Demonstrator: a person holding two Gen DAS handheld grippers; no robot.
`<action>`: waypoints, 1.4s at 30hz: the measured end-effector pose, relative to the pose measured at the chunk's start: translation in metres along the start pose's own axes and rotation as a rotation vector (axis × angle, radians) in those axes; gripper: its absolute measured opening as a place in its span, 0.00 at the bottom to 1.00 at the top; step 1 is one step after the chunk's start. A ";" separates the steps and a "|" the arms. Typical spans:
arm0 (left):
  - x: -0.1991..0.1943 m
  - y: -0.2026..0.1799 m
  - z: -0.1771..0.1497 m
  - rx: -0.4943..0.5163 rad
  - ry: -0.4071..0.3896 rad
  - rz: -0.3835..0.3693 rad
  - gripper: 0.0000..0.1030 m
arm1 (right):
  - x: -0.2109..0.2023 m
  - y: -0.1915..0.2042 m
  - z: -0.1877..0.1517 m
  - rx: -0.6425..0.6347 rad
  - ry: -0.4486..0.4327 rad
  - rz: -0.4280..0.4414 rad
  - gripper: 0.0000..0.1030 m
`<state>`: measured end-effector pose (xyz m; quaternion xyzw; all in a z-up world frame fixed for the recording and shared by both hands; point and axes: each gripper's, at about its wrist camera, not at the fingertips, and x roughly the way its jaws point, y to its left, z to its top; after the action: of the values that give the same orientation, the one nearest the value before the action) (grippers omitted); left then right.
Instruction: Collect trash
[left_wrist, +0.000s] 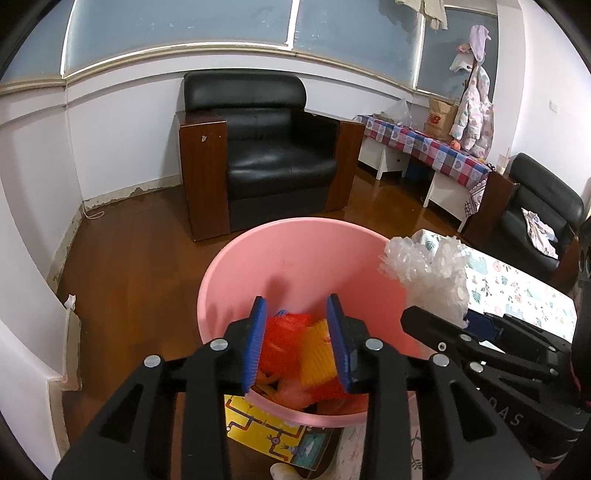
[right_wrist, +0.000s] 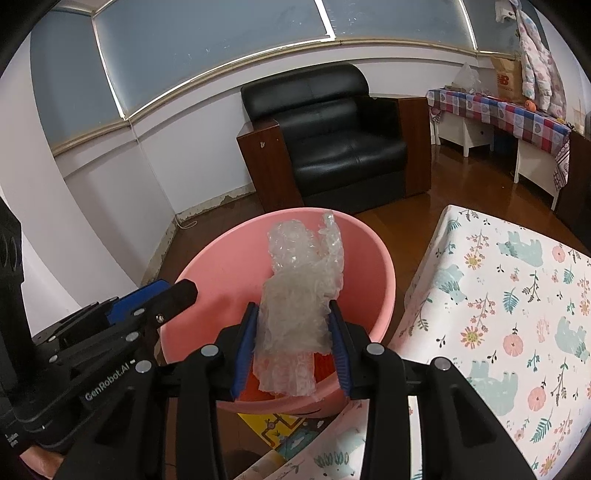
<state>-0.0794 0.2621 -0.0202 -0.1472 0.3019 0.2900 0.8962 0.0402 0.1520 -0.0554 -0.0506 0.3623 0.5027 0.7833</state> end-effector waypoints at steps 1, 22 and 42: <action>-0.001 0.000 -0.002 0.001 0.000 -0.002 0.33 | 0.000 0.000 0.000 0.000 -0.001 -0.001 0.38; -0.028 -0.009 0.001 -0.010 -0.034 -0.044 0.45 | -0.035 -0.010 0.002 0.001 -0.063 -0.013 0.58; -0.069 -0.063 -0.014 0.053 -0.051 -0.058 0.45 | -0.128 -0.024 -0.038 -0.002 -0.135 -0.125 0.77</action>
<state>-0.0919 0.1769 0.0178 -0.1247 0.2820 0.2596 0.9151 0.0106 0.0268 -0.0110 -0.0401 0.3042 0.4556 0.8356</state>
